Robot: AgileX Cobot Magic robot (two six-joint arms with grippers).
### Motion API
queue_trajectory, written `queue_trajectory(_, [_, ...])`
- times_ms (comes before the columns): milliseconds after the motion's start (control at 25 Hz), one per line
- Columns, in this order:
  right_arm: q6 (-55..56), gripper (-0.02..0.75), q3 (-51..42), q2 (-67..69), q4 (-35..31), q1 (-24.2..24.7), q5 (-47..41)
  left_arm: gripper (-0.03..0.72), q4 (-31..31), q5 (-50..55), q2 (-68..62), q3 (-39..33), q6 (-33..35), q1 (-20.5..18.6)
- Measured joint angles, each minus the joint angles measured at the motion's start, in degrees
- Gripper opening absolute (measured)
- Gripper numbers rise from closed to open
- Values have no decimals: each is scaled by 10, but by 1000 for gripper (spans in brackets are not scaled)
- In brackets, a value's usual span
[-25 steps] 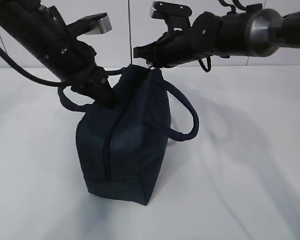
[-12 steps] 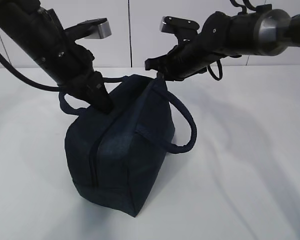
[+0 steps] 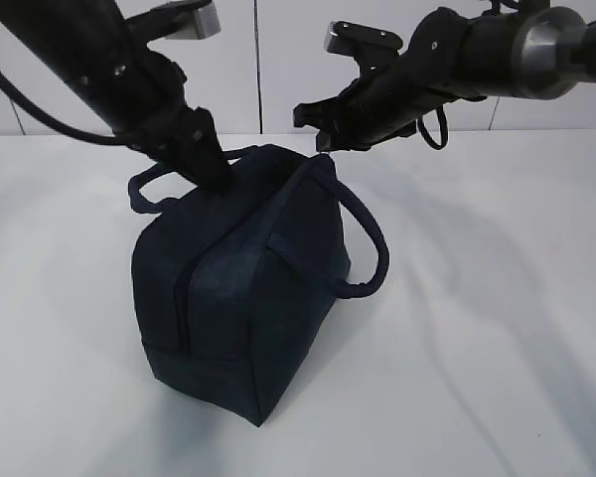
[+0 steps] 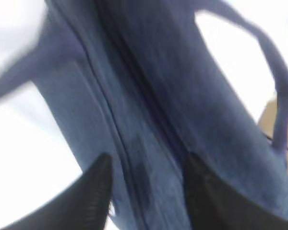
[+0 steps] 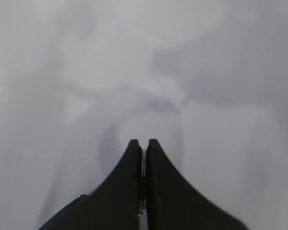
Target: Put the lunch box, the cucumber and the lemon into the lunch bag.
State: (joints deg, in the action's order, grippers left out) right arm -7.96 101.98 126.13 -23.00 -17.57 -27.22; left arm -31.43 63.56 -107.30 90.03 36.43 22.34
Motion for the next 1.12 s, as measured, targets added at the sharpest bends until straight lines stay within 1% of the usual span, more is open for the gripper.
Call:
queue_trajectory(80, [0,0,5,0,1,0,-4,371,0,-12,0,18,-2,0])
queue_trajectory(200, [0,0,15,0,1,0,-13,393,0,-29,0,44,-3,0])
queue_trajectory(520, [-1,0,25,0,1,0,-22,397,-14,-29,-73,124,-12,0])
queue_trajectory(680, [-6,0,26,0,-5,0,-26,382,-30,-24,-113,144,-14,0])
queue_trajectory(720, [-7,0,26,0,-8,0,-26,365,-32,-24,-120,146,-15,0])
queue_trajectory(760, [-7,0,26,0,-11,0,-26,330,-32,-24,-126,145,-15,0])
queue_trajectory(840, [-7,0,26,0,-13,0,-27,226,-31,-24,-133,145,-15,0])
queue_trajectory(920, [-8,0,26,0,-14,0,-27,90,-31,-24,-135,146,-17,0])
queue_trajectory(960, [-8,0,26,0,-16,0,-27,53,-31,-24,-135,147,-17,0])
queue_trajectory(1040, [-9,0,26,0,-18,0,-27,30,-31,-24,-135,148,-17,0])
queue_trajectory(1120, [-10,0,26,0,-18,0,-28,27,-31,-21,-135,153,-17,0])
